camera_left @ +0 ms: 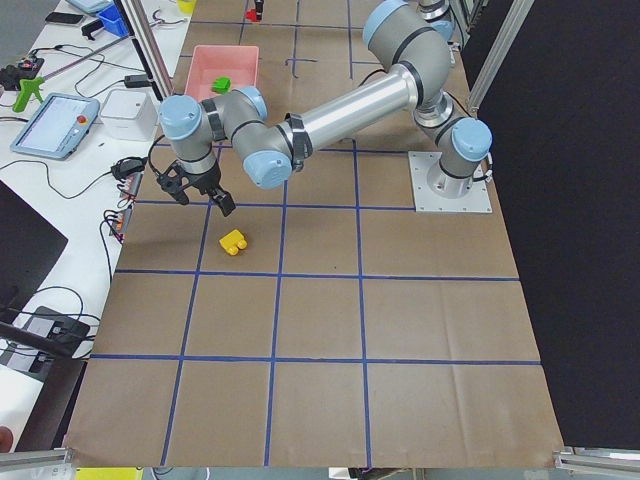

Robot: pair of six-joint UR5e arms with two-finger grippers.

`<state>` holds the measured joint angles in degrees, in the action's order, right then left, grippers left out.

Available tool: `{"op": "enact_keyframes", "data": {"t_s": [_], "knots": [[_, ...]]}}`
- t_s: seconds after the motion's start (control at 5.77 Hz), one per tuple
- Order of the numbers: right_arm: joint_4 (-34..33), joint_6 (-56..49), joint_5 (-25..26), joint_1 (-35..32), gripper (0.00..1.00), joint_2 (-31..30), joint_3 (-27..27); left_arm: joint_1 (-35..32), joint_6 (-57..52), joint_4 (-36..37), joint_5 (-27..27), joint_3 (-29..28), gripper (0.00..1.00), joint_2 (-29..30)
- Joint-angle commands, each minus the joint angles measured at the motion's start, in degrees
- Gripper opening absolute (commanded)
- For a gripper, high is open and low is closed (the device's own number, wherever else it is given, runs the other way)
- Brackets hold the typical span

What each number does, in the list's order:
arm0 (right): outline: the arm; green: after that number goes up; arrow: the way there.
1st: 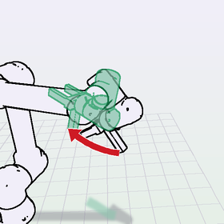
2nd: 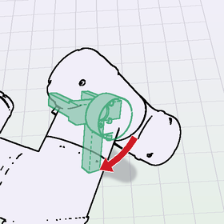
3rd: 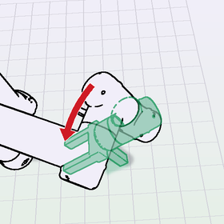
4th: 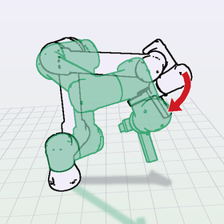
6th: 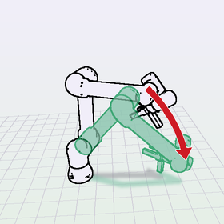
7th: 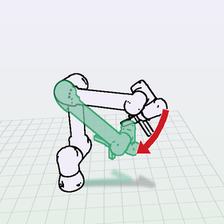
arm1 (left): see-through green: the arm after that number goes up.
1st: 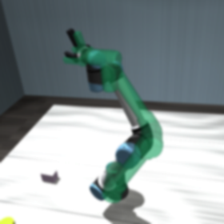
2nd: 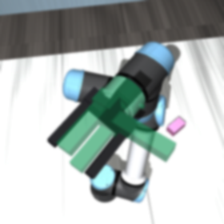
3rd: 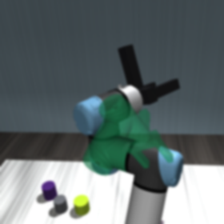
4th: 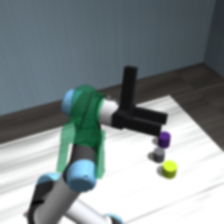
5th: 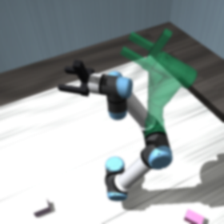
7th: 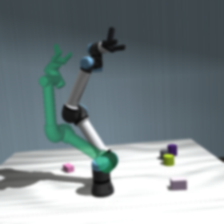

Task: Put all blocks into box

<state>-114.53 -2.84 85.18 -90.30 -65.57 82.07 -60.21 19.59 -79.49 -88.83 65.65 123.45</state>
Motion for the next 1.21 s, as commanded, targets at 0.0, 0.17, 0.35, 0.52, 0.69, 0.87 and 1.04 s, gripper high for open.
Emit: {"op": "enact_keyframes", "data": {"t_s": [0.0, 0.17, 0.35, 0.52, 0.69, 0.87, 1.04], "knots": [[-2.9, 9.6, -11.0, -6.4, 0.04, 6.1, -7.5, 0.3, 0.6, 6.1, 0.0, 6.1, 0.99, -0.5], [-5.3, 10.1, -11.3, -8.6, 0.05, 11.4, -14.9, 0.0, 1.2, 6.4, 0.2, 6.2, 0.99, 1.1], [-8.0, 11.0, -11.0, -10.3, 0.36, 15.6, -21.2, -0.1, 1.1, 10.4, 0.7, 6.3, 0.99, 4.4], [-7.5, 10.4, -10.2, -10.8, 0.99, 16.4, -21.9, -0.3, 1.1, 13.9, 0.9, 6.2, 0.99, 7.6], [-6.9, 10.2, -10.2, -10.8, 1.00, 16.1, -21.6, -0.3, 0.9, 15.1, 0.9, 6.4, 0.99, 8.8], [-1.8, 10.6, -10.2, -10.7, 1.00, 15.3, -21.2, -0.4, 0.9, 15.2, 0.9, 6.4, 0.99, 10.4], [5.4, 10.7, -9.7, -9.8, 1.00, 13.4, -21.1, -0.5, 0.8, 15.2, 0.9, 7.5, 0.99, 10.5]]}}
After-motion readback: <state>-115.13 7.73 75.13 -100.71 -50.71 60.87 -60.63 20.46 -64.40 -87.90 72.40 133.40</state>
